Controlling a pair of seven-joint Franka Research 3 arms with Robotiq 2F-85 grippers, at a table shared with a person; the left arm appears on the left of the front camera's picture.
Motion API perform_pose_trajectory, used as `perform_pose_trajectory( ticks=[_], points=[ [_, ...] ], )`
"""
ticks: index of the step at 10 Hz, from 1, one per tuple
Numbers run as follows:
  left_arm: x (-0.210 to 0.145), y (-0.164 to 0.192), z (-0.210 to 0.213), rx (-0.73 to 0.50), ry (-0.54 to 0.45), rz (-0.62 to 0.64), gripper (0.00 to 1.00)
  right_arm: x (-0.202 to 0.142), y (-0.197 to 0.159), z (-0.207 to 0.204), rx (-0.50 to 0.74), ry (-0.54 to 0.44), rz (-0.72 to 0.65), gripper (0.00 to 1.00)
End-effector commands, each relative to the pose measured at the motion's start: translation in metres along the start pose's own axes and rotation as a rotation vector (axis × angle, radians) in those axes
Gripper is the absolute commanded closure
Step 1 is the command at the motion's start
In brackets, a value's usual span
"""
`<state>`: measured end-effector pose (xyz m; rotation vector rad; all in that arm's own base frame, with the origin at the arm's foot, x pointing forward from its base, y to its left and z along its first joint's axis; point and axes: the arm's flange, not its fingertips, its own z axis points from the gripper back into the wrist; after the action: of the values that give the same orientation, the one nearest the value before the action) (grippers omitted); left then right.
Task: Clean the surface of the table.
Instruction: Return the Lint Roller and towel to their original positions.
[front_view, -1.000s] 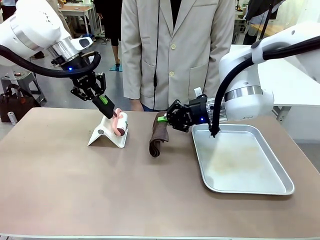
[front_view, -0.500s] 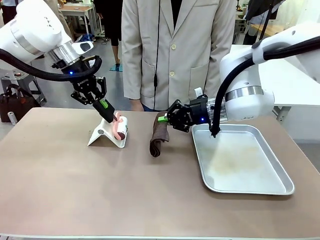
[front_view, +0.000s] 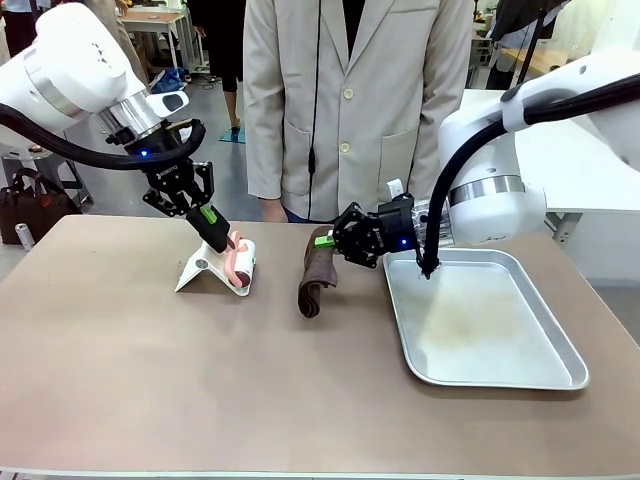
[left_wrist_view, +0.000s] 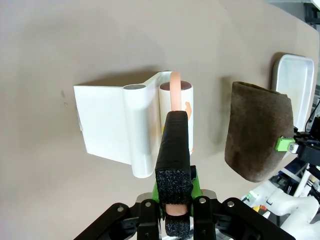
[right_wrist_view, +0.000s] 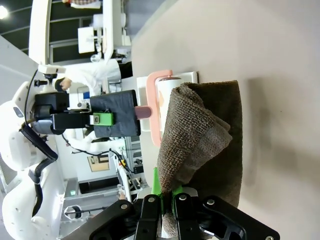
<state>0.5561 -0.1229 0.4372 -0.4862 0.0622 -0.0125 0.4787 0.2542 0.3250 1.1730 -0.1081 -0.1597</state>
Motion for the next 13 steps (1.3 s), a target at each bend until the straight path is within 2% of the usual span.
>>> perform_pose_trajectory(
  ticks=[1,8,13],
  points=[
    [-0.003,0.000,-0.004,0.026,-0.020,-0.028,0.78,0.001,0.004,-0.003,0.022,0.004,-0.023,0.93],
    [-0.007,-0.002,-0.015,0.104,-0.024,-0.096,0.78,0.000,0.004,-0.006,0.032,0.035,-0.022,0.93],
    [-0.002,0.014,-0.017,0.051,-0.011,-0.077,0.78,-0.001,0.004,-0.007,0.029,0.042,-0.015,0.93]
  ],
)
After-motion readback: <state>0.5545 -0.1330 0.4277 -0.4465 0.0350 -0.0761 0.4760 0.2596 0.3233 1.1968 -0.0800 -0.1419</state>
